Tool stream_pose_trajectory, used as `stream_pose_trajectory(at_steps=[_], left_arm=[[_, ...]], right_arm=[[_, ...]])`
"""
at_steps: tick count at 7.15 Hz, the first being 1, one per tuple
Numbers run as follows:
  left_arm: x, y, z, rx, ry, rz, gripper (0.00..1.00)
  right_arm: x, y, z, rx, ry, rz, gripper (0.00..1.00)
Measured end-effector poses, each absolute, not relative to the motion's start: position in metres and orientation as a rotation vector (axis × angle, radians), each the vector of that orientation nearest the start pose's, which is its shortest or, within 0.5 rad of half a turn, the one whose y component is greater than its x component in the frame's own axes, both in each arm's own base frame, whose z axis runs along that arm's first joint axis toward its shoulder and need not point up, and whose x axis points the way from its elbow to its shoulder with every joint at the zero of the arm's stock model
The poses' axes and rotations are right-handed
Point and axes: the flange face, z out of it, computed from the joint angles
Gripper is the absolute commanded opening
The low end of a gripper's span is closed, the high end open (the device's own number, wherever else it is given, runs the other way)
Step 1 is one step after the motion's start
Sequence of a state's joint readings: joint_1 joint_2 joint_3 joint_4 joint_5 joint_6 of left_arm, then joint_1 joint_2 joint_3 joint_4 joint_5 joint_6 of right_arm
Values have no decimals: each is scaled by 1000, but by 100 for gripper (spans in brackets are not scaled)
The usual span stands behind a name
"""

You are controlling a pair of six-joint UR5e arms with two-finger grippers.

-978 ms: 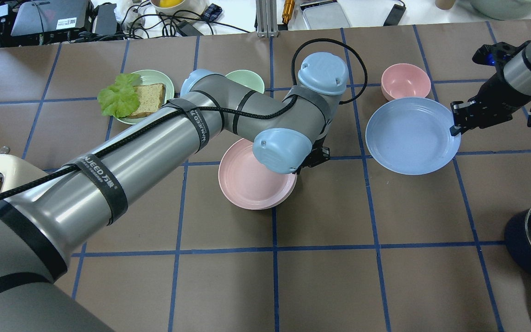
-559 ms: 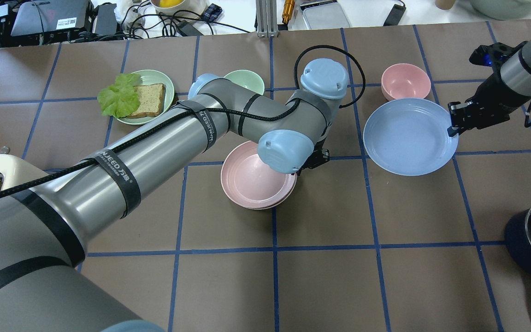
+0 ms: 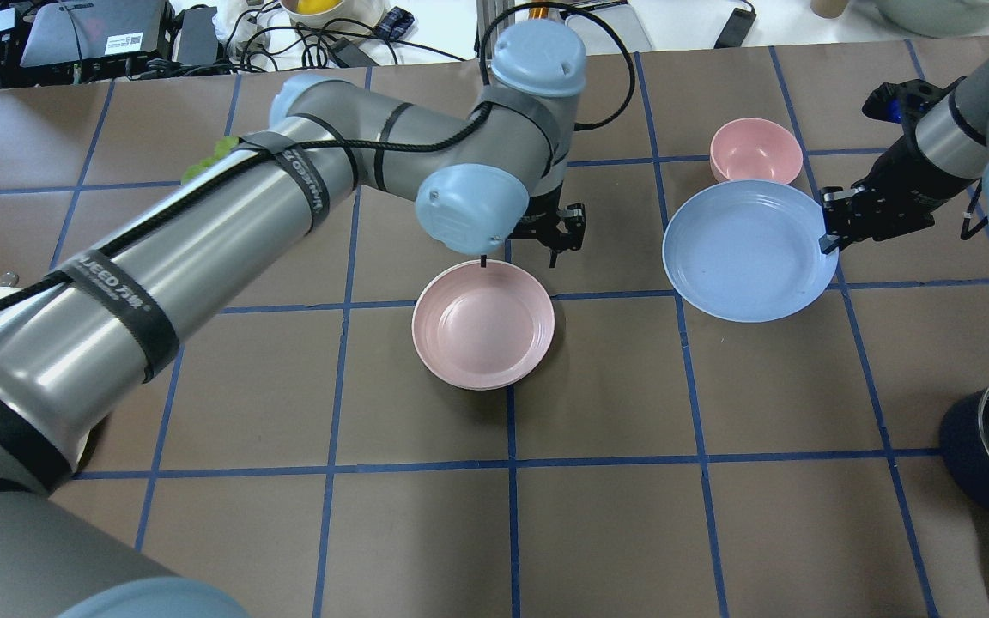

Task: Stack three plates with pink and blue
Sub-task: 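Carry the blue plate onto the pink plate while the left arm withdraws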

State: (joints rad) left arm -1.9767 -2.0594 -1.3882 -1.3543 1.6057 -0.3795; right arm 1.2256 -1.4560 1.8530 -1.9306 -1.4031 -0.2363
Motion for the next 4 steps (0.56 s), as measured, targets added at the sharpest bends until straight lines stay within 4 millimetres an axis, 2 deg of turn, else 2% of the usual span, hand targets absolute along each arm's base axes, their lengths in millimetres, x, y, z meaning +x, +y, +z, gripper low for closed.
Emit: stream_pose_trajectory(at_steps=[2, 4], left_arm=[[-321, -565, 375, 88, 3095, 166, 100], [-264, -553, 443, 9, 3182, 166, 100]], right_arm=[[23, -525, 328, 207, 2959, 9, 0], [84, -518, 319, 254, 2959, 16, 0]])
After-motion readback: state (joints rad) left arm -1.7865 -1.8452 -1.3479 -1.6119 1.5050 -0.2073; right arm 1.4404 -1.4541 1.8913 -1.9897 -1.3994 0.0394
